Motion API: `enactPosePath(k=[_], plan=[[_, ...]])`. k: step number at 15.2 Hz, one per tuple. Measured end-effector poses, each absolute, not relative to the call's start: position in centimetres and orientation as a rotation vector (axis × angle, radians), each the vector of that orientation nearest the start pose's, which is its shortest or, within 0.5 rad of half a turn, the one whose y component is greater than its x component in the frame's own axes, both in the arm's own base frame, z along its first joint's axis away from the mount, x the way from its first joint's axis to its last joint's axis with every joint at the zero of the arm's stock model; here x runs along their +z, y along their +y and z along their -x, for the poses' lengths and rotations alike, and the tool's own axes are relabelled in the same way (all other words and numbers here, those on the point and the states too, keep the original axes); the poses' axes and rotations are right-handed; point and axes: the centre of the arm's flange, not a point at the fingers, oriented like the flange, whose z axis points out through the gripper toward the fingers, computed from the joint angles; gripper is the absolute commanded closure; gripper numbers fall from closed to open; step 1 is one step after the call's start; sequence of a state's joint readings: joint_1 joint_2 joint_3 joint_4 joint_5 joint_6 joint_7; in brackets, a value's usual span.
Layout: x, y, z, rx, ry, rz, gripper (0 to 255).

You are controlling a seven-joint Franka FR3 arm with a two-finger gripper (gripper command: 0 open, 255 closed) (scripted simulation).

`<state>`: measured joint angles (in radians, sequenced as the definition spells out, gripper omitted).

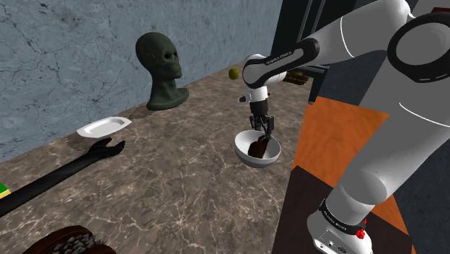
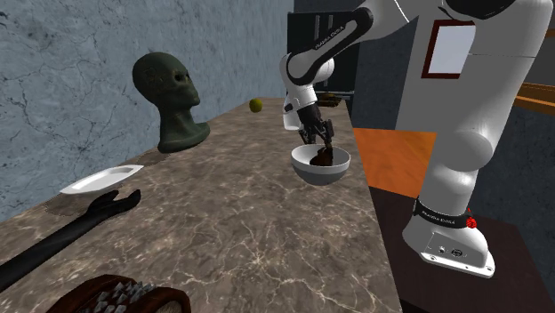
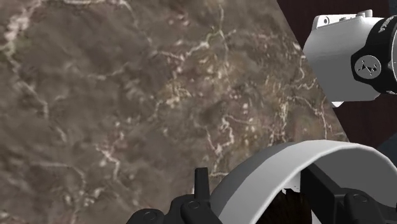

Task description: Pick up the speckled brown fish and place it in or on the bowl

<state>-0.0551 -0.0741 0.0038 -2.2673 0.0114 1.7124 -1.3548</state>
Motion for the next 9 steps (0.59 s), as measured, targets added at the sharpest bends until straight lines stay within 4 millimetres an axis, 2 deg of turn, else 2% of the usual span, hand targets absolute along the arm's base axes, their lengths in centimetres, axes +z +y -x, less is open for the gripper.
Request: enactPosePath(k=[6,9], plan=[[36.3,-2.1,-44.7,0.512,-1.679,2.21,255],[37.6,-2.0,-44.7,0.514,-1.679,2.207,255]])
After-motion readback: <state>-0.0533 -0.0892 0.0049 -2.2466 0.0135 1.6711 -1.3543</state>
